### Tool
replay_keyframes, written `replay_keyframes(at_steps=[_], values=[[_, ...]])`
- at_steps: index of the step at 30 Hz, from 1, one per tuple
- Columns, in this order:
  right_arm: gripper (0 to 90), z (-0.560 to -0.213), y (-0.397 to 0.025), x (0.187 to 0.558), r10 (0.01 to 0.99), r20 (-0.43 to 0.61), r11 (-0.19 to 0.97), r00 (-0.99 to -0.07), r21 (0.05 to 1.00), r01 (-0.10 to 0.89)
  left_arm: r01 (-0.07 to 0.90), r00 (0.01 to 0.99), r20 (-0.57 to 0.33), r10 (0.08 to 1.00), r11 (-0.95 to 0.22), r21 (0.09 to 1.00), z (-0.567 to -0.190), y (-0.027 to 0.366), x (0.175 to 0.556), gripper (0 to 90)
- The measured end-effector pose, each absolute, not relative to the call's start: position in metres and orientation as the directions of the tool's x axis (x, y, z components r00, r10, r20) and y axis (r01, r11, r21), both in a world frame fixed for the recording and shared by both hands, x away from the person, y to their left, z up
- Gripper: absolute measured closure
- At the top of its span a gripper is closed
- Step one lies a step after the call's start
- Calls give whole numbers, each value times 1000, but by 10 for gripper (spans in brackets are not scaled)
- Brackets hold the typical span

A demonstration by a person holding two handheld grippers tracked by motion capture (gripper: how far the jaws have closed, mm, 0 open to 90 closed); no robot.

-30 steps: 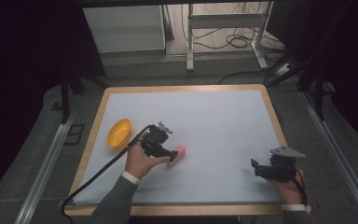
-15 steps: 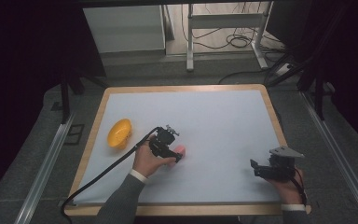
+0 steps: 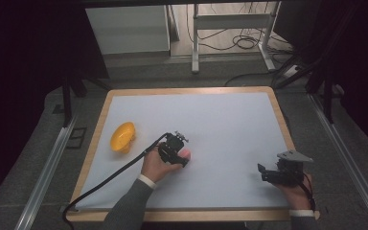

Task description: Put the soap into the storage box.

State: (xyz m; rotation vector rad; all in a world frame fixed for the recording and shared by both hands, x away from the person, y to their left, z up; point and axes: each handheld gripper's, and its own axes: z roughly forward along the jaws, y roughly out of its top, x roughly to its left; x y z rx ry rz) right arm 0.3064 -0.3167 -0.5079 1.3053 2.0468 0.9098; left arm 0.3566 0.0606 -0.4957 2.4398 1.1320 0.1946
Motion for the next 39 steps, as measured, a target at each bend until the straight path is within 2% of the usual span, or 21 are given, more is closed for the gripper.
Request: replay_keyframes(at_steps=[3,4,6,19,39], values=[[58,-508,-317,307,920,-84,301,-382,776,555,690,658,-68,750,-564,454,-496,60,356,519],[58,-508,-317,307,920,-85,301,-382,776,555,690,657,-71,751,-560,458,-496,60,355,580],[58,-508,-317,306,920,-85,301,-382,776,554,690,657,-74,750,-559,460,-495,60,355,597],[58,-506,-319,306,924,-84,294,-374,781,552,681,657,-72,750,-550,483,-486,65,353,602],[59,-505,-319,305,925,-85,292,-371,784,548,681,632,-72,771,-509,526,-465,95,349,602]])
